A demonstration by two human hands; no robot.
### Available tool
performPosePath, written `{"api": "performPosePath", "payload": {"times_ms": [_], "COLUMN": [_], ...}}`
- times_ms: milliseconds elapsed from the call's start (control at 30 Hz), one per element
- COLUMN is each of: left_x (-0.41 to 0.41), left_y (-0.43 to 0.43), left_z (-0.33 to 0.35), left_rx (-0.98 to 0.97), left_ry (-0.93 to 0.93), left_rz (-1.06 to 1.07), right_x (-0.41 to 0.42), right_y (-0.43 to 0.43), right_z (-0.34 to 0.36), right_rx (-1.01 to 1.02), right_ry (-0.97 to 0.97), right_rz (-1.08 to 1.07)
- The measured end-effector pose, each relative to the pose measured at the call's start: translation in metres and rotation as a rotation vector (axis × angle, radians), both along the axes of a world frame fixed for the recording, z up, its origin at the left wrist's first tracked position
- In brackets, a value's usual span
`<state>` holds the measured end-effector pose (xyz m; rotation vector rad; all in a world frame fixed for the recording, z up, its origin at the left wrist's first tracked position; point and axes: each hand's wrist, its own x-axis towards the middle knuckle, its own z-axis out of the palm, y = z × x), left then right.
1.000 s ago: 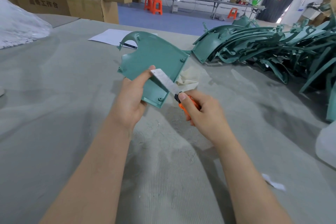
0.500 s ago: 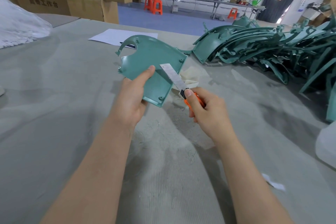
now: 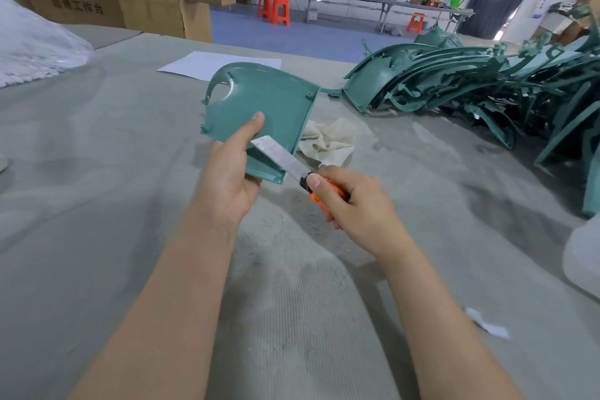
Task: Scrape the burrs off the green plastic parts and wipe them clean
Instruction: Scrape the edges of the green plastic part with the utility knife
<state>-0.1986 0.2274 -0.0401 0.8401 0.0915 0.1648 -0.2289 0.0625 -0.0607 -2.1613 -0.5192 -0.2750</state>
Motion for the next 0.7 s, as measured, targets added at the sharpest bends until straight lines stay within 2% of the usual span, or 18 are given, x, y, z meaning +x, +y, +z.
{"api": "performPosePath", "payload": {"times_ms": [200, 300, 433, 533, 700], "left_x": [0.001, 0.003, 0.006, 0.01, 0.012], "left_y": [0.004, 0.007, 0.009, 0.008, -0.002], "left_z": [-0.001, -0.002, -0.006, -0.009, -0.019], "left_rx": [-0.091, -0.093, 0.058, 0.178, 0.53], "left_ry": [0.036, 0.066, 0.15, 0.165, 0.203], "left_rz": [0.061, 0.158, 0.313, 0.357, 0.144], "right_x": [-0.003, -0.001, 0.002, 0.002, 0.002], "right_y": [0.002, -0.002, -0.007, -0.014, -0.023], "right_z": [0.001, 0.003, 0.008, 0.012, 0.016], "right_rx": [-0.025, 0.042, 0.197, 0.266, 0.323], "right_ry": [0.08, 0.084, 0.128, 0.225, 0.349], "right_rz": [0.078, -0.001, -0.213, -0.255, -0.19]}}
